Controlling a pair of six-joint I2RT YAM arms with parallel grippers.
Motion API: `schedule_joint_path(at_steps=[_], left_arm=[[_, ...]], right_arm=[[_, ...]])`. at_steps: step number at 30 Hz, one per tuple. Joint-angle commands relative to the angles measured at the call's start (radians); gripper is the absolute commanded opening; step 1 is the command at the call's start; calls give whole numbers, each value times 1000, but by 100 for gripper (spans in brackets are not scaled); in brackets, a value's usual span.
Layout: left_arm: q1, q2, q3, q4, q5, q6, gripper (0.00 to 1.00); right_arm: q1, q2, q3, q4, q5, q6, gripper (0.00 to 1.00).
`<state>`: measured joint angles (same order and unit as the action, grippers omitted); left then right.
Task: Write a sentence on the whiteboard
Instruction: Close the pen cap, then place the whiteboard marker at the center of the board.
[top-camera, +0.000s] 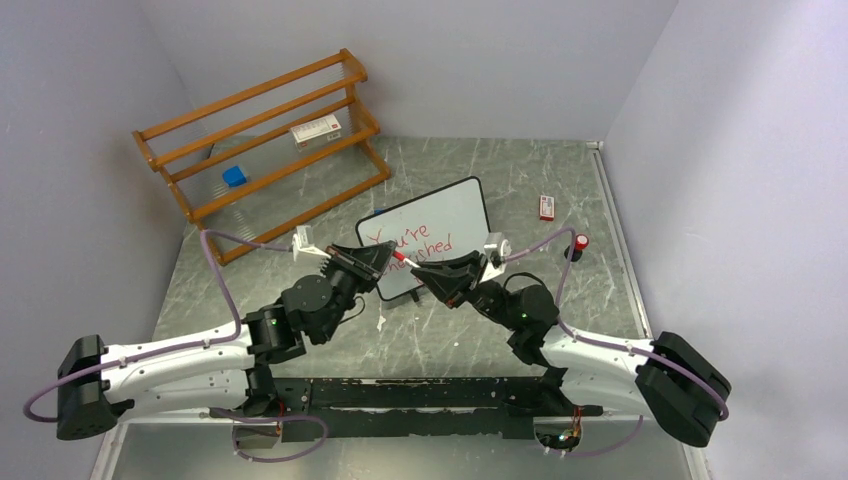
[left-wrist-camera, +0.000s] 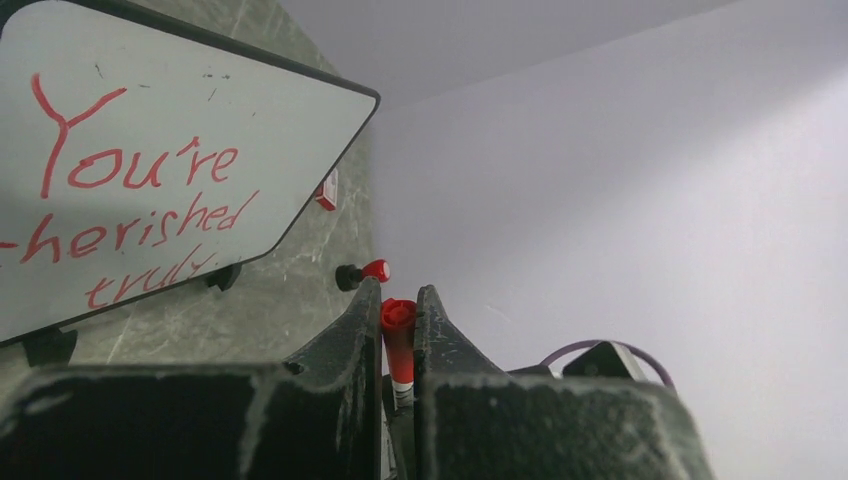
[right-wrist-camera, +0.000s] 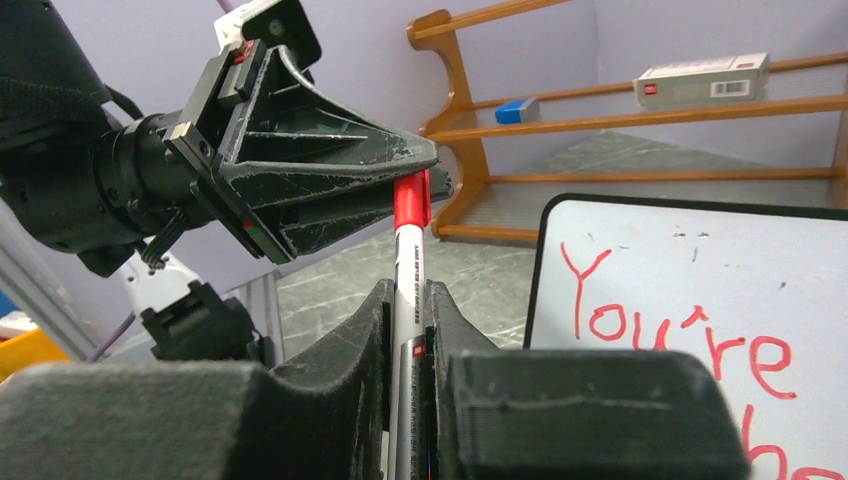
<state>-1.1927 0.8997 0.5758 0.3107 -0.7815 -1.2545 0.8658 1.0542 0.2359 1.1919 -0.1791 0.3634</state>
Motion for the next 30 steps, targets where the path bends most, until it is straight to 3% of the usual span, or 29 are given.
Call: schedule_joint_path(at_steps=[1, 9, 13, 20, 26, 30], left_arm=[[-68, -42, -11, -147, 79, 71, 14], [-48, -15, 208, -433, -121, 364, 51], [24, -2, 298, -506, -164, 547, 66], [317, 6, 317, -493, 116, 748, 76], [484, -13, 311, -528, 217, 838, 90], [524, -104, 244, -533, 228, 888, 95]], right_arm=[[-4, -44, 44, -10, 62, -11, 0], [-4, -195, 57, -422, 112, -81, 0], [-4, -271, 61, -654, 109, -74, 0], [-5, -362, -8, -863, 27, -3, 0], [-4, -331, -58, -924, -33, 42, 0], [-2, -267, -91, -916, -42, 74, 0]])
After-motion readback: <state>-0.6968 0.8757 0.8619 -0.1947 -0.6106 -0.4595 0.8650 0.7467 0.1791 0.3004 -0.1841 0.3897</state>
